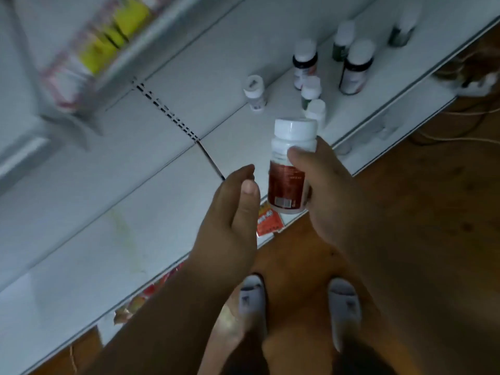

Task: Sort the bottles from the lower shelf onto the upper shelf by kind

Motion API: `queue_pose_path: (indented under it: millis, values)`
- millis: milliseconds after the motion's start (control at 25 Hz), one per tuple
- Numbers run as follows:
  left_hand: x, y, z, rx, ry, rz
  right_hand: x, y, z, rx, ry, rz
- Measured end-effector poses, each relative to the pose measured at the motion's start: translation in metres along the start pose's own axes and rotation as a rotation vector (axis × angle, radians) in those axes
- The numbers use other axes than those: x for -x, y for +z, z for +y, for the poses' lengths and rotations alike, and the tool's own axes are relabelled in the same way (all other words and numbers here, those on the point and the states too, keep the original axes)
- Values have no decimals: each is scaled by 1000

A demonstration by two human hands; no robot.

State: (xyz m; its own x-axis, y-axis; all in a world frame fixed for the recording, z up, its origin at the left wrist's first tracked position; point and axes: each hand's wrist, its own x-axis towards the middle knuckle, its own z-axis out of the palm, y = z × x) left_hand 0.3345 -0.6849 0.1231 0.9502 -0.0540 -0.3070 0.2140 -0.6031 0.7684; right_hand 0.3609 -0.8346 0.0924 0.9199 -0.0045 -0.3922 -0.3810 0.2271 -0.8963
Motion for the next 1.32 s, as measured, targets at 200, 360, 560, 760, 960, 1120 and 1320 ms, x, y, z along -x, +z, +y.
queue_pose_path:
  millis: [200, 360, 560, 760, 960, 1120, 1320]
  values:
    - [125, -49, 121, 228, 129, -14, 126, 5, -132, -130, 3, -214]
    - [172, -101, 161, 296, 213, 113, 169, 42, -199, -35, -72, -353]
    - [211, -176, 135, 249, 217, 255, 211, 129, -236, 165, -160, -440]
    - [247, -253, 74, 245, 124, 347, 241, 226, -226, 57, -46, -503]
    - [277, -308, 31, 293, 128, 359, 259, 299, -209, -143, 172, -564]
    - [293, -330, 14, 327, 177, 302, 270, 329, -194, -58, 90, -592]
    - [293, -335, 10, 372, 152, 270, 269, 342, -196, 26, 39, -484]
